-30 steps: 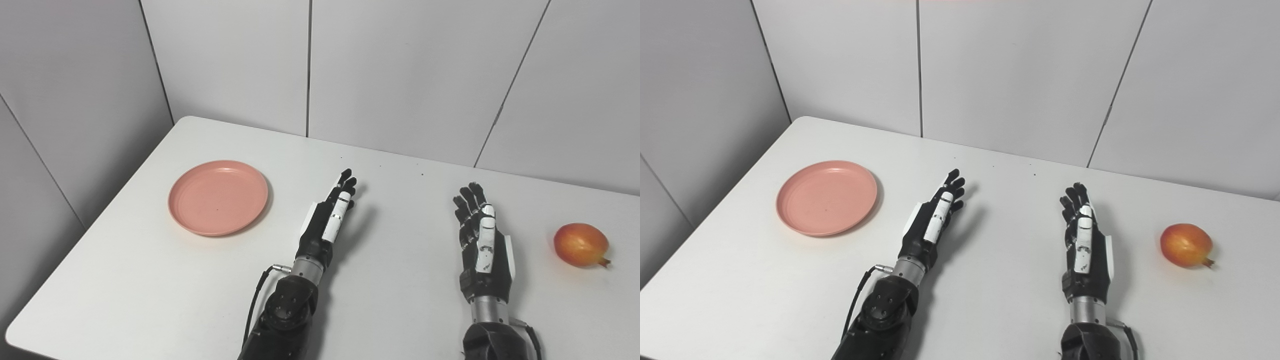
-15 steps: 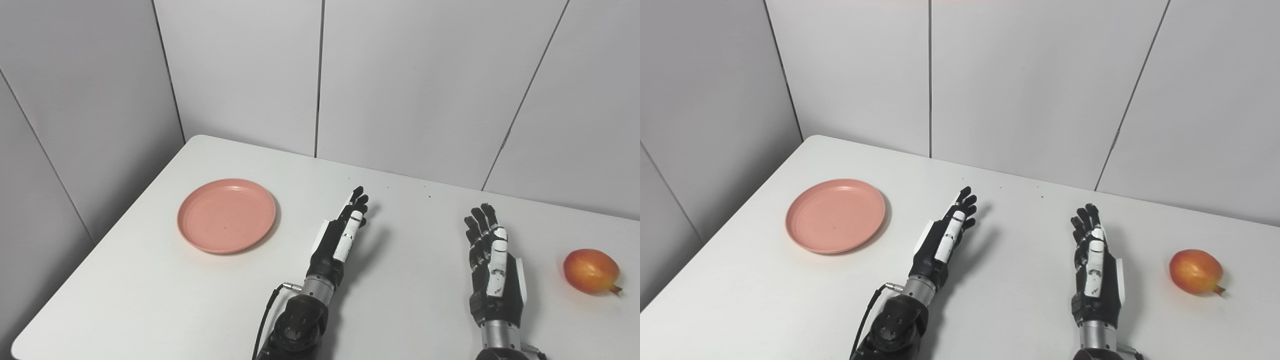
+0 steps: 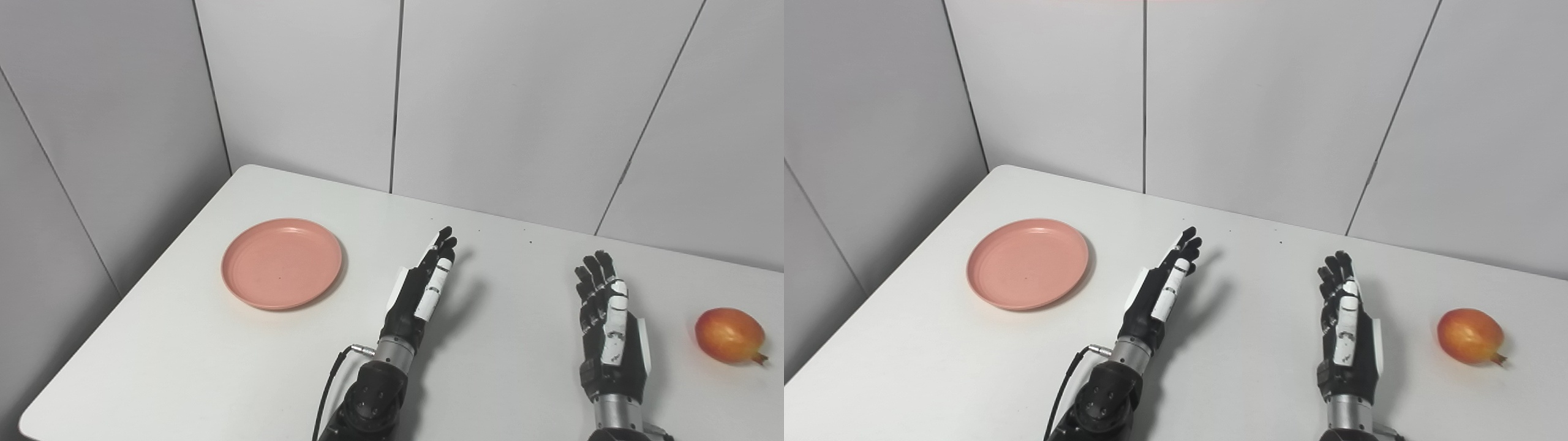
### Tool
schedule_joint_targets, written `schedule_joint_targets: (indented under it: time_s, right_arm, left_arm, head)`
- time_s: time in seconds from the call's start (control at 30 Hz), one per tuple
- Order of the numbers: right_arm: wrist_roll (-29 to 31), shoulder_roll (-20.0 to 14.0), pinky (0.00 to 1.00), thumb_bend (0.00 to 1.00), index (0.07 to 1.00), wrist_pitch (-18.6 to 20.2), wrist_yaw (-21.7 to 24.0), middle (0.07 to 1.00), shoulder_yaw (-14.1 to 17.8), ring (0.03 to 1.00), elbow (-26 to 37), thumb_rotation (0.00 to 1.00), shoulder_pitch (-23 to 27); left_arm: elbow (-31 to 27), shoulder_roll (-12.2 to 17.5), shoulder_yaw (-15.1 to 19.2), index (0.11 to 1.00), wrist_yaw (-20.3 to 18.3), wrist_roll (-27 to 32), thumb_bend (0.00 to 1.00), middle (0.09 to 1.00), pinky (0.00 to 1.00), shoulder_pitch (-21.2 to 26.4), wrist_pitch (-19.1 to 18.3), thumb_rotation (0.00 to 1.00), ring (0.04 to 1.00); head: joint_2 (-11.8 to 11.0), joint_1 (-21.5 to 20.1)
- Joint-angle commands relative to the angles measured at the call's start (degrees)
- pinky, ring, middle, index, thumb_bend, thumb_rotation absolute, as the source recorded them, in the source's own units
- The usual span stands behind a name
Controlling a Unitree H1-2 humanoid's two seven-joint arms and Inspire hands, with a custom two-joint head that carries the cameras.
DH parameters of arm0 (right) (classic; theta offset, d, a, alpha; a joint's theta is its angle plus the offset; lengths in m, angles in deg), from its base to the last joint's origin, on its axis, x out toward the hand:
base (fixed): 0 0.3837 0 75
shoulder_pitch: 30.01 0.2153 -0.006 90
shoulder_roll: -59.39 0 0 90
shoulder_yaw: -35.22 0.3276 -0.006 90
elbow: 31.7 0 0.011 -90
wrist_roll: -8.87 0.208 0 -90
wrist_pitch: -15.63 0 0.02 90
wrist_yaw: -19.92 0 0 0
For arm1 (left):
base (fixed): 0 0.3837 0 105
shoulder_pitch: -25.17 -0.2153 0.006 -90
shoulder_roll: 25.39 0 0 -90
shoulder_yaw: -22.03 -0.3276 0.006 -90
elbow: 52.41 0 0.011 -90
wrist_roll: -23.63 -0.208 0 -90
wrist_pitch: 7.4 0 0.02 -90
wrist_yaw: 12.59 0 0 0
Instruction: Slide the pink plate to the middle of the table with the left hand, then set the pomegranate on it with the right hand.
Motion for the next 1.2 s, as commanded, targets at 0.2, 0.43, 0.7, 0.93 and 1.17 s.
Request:
schedule_joint_targets:
  time_s: [0.2,0.43,0.7,0.93,1.17]
  right_arm:
    - [-0.4,-2.4,1.0,0.49,0.934,-2.3,1.2,0.935,1.2,0.943,-5.0,0.98,-3.7]
    - [-0.9,-2.5,1.0,0.49,0.935,-2.4,1.1,0.935,1.0,0.941,-5.4,0.99,-3.4]
    - [-0.3,-2.2,1.0,0.48,0.937,-3.0,1.2,0.934,1.2,0.94,-5.9,0.98,-3.2]
    - [-0.4,-2.4,1.0,0.49,0.934,-3.2,1.1,0.933,1.2,0.939,-5.9,0.97,-3.4]
    - [-0.2,-2.1,1.0,0.48,0.919,-3.3,0.7,0.919,1.6,0.925,-6.2,0.95,-3.2]
  left_arm:
    - [-1.4,1.6,1.8,0.932,0.9,0.8,0.38,0.945,0.93,1.4,3.8,1.0,0.944]
    - [-1.8,3.9,1.6,0.933,2.3,-1.9,0.38,0.949,0.93,2.5,6.0,1.0,0.949]
    - [-3.6,4.2,4.8,0.91,4.2,-1.0,0.39,0.924,0.94,5.1,2.9,1.0,0.931]
    - [-5.9,5.6,8.5,0.888,4.7,0.9,0.36,0.91,0.91,6.3,1.9,1.0,0.915]
    - [-7.7,7.7,11.5,0.862,4.9,2.0,0.36,0.876,0.89,7.2,0.1,1.0,0.88]
  head:
    - [-0.1,0.4]
    - [-0.2,0.5]
    - [-0.3,0.6]
    - [-0.3,0.8]
    - [-0.3,1.2]
